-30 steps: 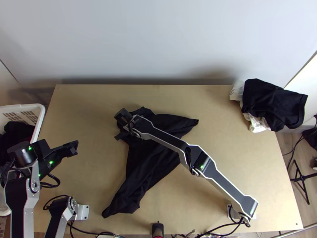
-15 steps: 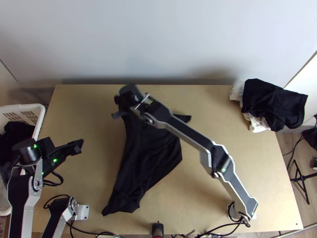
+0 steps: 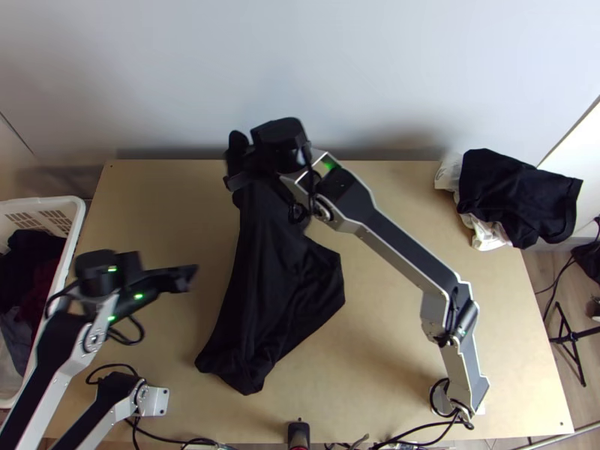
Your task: Fold the t-shirt
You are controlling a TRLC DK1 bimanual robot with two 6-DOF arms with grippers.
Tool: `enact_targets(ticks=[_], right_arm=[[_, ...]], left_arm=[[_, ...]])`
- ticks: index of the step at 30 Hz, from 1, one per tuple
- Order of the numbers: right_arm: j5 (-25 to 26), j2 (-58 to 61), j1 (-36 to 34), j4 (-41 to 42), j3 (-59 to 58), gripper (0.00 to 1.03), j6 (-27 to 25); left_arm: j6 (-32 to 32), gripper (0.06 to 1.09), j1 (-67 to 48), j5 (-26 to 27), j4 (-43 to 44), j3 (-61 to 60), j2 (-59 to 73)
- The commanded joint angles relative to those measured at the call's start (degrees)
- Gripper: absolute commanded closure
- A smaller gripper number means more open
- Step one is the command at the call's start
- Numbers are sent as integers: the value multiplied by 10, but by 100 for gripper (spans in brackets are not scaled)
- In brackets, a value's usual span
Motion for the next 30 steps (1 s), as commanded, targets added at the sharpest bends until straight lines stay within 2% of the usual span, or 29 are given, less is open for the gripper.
enact_targets(ticks=[1,8,15,23,30], right_arm=[[12,-29,-6,9,-1,100,-4],[20,-31,-7,16,0,100,-5],[22,-32,-15,26,5,100,-6],[21,-38,-39,35,6,100,-11],[20,-41,-59,40,5,100,-10]], left_arm=[[-45,11,-185,-24,70,-18,82],[-26,11,-288,-36,87,-52,84],[1,11,-297,-22,75,-71,76],[56,11,-305,-23,-5,-65,69],[100,11,-270,-31,-39,-85,52]])
